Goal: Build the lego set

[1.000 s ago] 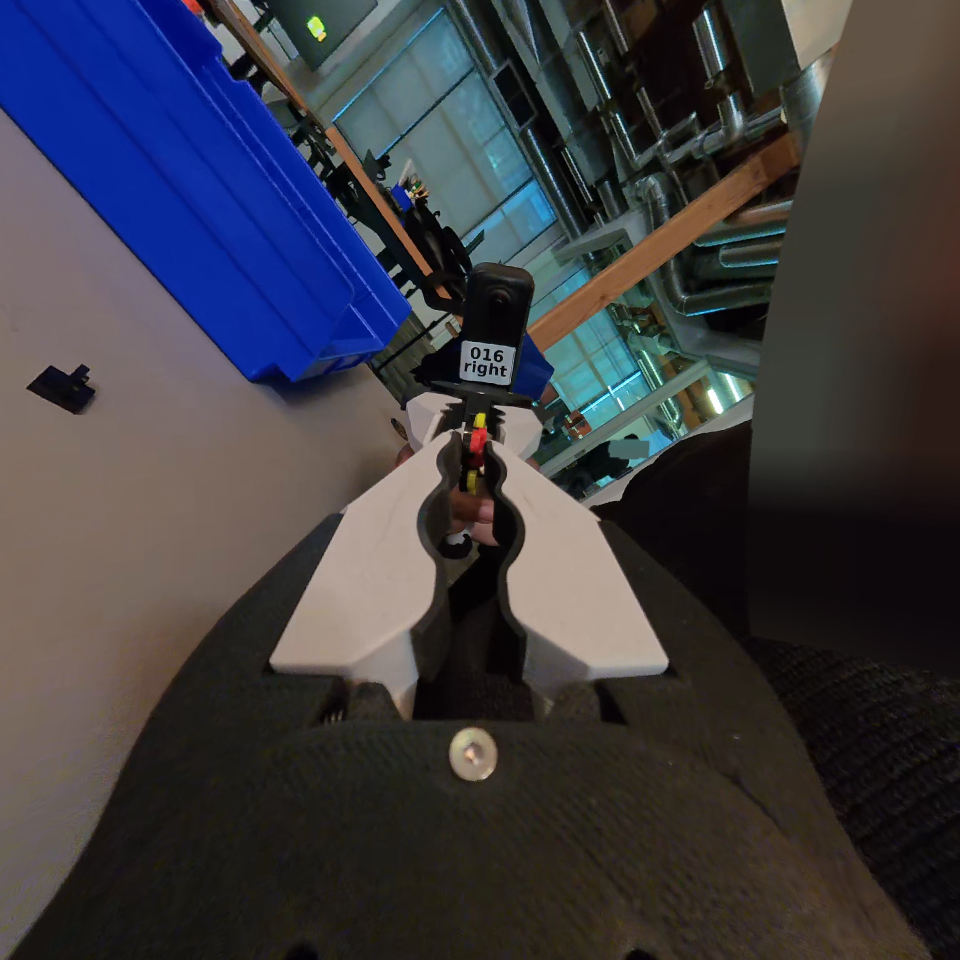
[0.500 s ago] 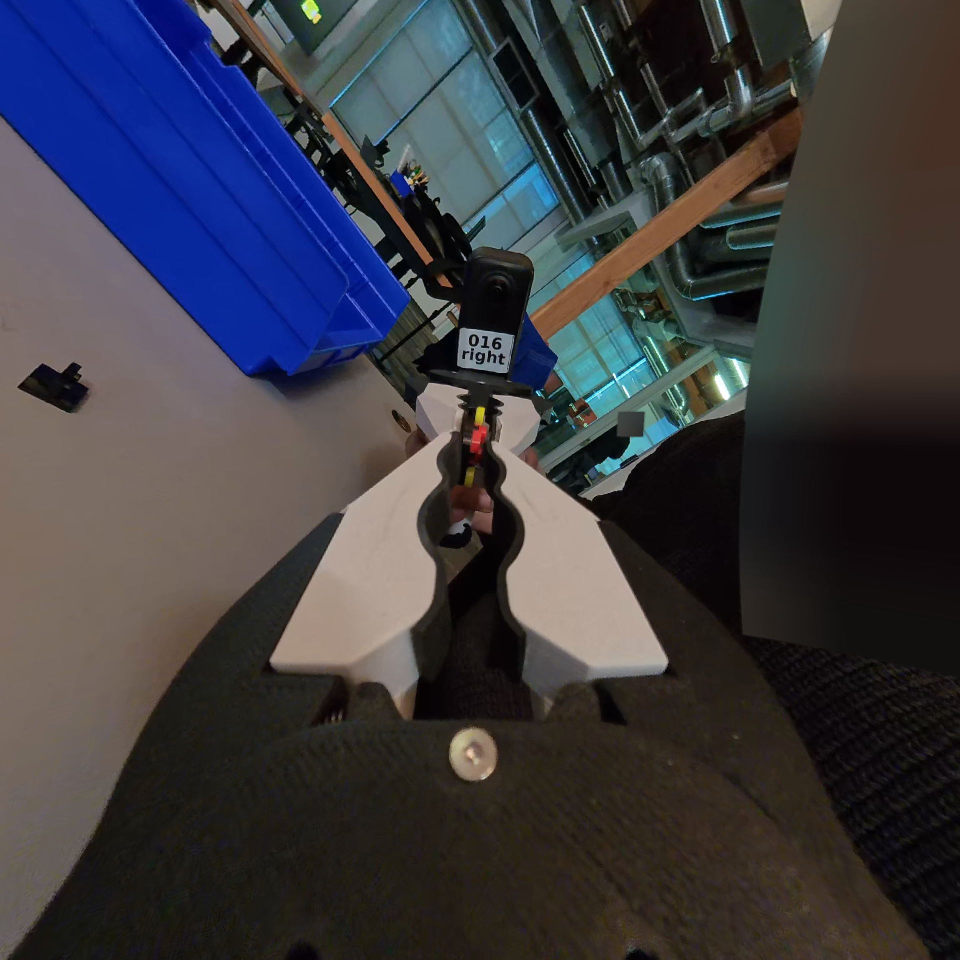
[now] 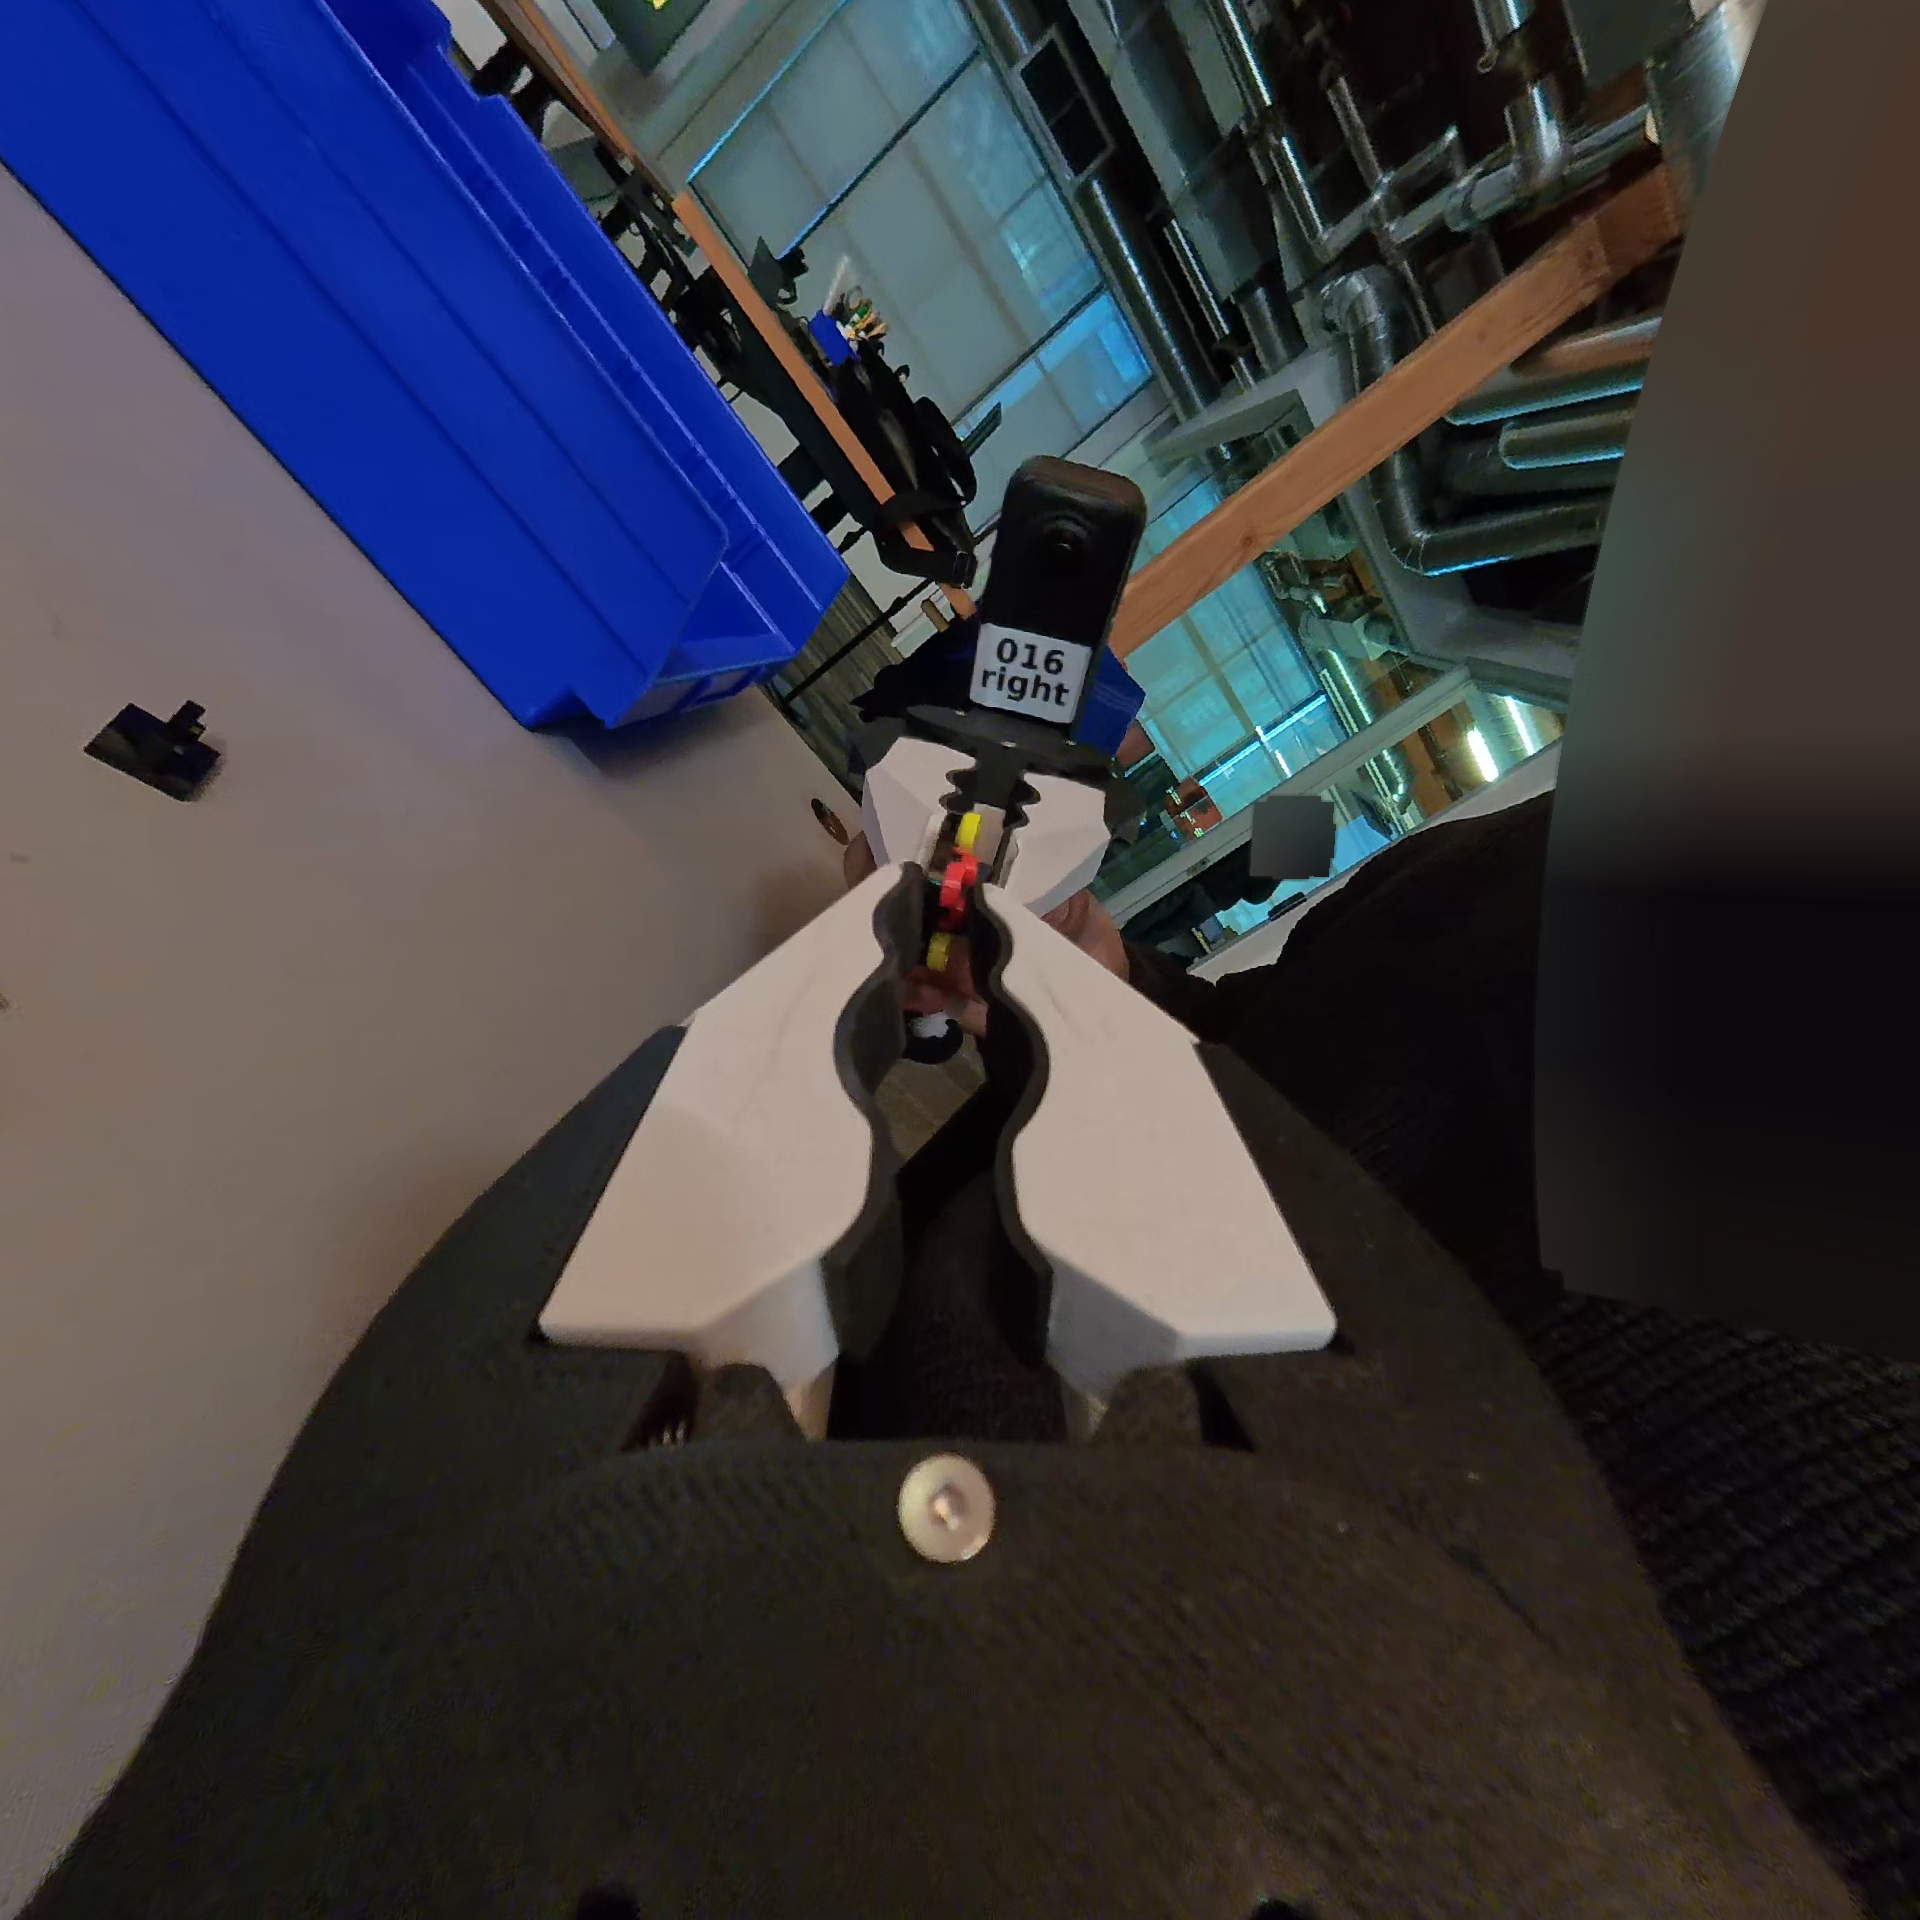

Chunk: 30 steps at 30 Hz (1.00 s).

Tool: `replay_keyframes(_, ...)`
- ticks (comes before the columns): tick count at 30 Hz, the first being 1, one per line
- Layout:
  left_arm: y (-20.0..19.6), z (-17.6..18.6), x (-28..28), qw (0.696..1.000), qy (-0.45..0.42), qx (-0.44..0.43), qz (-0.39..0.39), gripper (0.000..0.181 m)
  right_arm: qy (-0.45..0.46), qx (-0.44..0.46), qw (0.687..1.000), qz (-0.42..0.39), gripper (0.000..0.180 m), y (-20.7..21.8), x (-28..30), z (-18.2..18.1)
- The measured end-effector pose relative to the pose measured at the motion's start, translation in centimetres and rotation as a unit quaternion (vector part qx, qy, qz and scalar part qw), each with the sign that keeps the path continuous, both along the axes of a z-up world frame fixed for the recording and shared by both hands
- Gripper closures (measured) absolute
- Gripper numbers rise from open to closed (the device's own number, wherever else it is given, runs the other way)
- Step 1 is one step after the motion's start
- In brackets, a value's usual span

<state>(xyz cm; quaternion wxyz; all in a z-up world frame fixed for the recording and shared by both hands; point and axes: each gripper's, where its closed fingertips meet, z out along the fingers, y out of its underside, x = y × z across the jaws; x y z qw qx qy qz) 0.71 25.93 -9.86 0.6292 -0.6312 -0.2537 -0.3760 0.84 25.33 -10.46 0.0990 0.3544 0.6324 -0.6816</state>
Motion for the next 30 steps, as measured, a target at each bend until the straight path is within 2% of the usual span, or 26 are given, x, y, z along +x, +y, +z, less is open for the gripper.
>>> replay_keyframes(4, -0.1, -0.1, -0.2, 1.000, -0.009, 0.002, -0.003, 0.176, 0.012, 0.001, 1.000, -0.012, 0.170, 0.0, -0.3, 0.0)
replay_keyframes(5, -0.1, 0.0, -0.2, 1.000, -0.014, 0.006, -0.003, 0.176, 0.018, 0.002, 1.000, -0.019, 0.165, 0.2, -0.4, 0.2)
replay_keyframes(6, -0.2, 0.0, -0.3, 1.000, -0.015, 0.006, 0.001, 0.176, 0.020, 0.002, 0.999, -0.029, 0.150, 0.5, -0.7, 0.2)
replay_keyframes(7, -0.3, -0.1, -0.5, 1.000, -0.015, 0.005, 0.004, 0.176, 0.018, -0.002, 0.999, -0.033, 0.147, 0.7, -0.8, 0.3)
replay_keyframes(11, -0.4, -0.2, -0.8, 1.000, -0.018, 0.004, 0.009, 0.176, 0.005, -0.038, 0.999, -0.027, 0.157, 1.1, -0.8, 0.9)
replay_keyframes(17, -0.2, -0.1, -0.3, 1.000, -0.015, 0.004, 0.000, 0.176, 0.005, -0.027, 1.000, -0.011, 0.170, 0.6, -0.4, 0.6)
replay_keyframes(30, 0.0, -0.2, 0.2, 1.000, -0.006, -0.004, -0.005, 0.177, 0.033, 0.012, 0.999, -0.019, 0.173, 0.7, -0.3, 0.4)
